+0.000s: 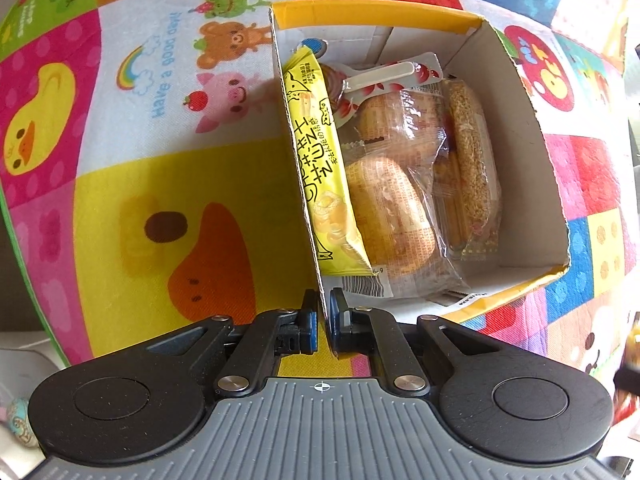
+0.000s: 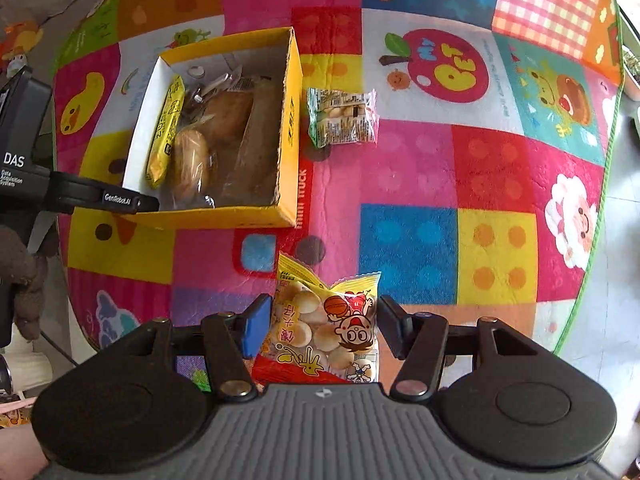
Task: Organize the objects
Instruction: 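Carry the red snack bag over the yellow box with the right gripper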
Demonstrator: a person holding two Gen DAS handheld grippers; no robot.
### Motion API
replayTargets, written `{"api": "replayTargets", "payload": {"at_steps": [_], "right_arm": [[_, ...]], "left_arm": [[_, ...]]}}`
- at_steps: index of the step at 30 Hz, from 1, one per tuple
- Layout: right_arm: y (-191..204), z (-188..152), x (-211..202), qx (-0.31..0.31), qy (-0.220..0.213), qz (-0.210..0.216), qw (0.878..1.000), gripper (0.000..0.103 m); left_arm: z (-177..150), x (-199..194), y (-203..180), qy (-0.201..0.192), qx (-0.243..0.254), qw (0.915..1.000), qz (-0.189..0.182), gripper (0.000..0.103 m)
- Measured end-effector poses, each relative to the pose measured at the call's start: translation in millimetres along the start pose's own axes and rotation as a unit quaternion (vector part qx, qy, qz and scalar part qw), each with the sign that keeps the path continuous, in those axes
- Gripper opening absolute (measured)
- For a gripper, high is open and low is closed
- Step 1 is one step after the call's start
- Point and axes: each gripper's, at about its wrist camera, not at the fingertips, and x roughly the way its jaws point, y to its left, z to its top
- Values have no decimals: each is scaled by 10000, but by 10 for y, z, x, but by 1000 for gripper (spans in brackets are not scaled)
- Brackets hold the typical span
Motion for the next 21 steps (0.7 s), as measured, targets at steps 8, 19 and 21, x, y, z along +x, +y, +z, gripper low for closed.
{"api": "replayTargets", "payload": {"at_steps": [8, 19, 21], "right_arm": [[167, 8, -515, -44, -379, -101, 9992, 57], [449, 630, -1102, -31, -1001, 545, 9935, 57], [556, 756, -1109, -158, -1009, 569, 9931, 57]], "left_arm": [[-15, -4, 92, -84, -138, 9996, -244, 10], [-34, -5, 198, -147, -450, 9977, -493, 11], [-35, -5, 216, -150, -485, 9973, -534, 11]]}}
